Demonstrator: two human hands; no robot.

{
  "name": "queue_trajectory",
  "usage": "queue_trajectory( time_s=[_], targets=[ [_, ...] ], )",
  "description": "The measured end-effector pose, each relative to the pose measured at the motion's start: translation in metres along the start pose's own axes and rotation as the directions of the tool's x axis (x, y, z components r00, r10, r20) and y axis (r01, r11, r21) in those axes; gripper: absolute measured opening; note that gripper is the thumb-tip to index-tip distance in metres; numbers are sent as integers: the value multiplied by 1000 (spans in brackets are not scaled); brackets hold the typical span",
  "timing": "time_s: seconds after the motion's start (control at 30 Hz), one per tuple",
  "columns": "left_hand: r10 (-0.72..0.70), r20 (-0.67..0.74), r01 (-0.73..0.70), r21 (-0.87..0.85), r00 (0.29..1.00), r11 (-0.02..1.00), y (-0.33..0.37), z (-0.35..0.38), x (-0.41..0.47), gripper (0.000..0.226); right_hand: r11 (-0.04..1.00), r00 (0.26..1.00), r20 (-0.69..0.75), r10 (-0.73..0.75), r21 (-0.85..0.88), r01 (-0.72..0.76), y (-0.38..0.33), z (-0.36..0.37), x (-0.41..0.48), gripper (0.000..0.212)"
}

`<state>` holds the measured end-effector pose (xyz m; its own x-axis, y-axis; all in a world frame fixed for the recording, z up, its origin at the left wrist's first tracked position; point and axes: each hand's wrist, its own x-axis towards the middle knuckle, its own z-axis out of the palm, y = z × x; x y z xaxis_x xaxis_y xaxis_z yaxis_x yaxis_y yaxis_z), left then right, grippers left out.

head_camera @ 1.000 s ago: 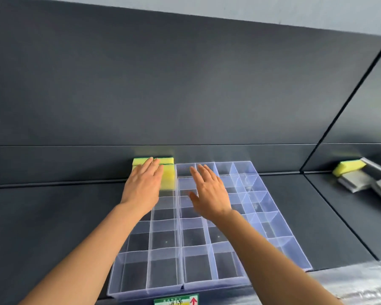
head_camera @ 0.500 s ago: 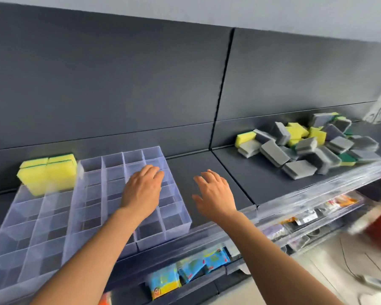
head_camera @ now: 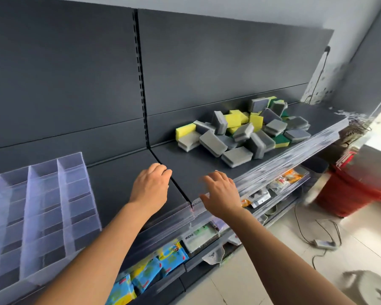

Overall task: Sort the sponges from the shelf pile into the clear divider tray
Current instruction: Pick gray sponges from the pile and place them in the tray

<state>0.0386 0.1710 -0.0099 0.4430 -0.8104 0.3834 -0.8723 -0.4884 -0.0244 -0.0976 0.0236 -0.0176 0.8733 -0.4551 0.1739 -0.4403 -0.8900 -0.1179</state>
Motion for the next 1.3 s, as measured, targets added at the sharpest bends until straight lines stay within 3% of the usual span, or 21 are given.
queue_trajectory(
  time_s=[0.3,0.43,0.63,0.77,0.97,1.13,1.3],
  targets=[
    [67,64,-62,-69,996,996,38,57,106,28,992,993,16,121,-31,-120,84,10,57,49],
    [90,83,-79,-135,992,988,55,82,154,41,983,983,39,182,-33,-180,118,15,89,50],
    [192,196,-175,-98,962,980,69,102,211,73,994,979,173,104,-47,-97,148,21,127,67],
    [266,306,-258,-69,914,964,74,113,234,81,996,978,205,19,-88,-1,164,21,145,63],
    [74,307,-85,23,949,996,82,110,242,45,999,928,371,14,-46,3,177,13,163,74],
    [-153,369,237,-193,917,952,84,94,234,43,980,939,345,-14,189,-55,184,16,162,71],
    [-319,374,469,-438,871,767,86,85,206,44,892,974,227,-18,443,-87,185,11,155,81]
  ],
)
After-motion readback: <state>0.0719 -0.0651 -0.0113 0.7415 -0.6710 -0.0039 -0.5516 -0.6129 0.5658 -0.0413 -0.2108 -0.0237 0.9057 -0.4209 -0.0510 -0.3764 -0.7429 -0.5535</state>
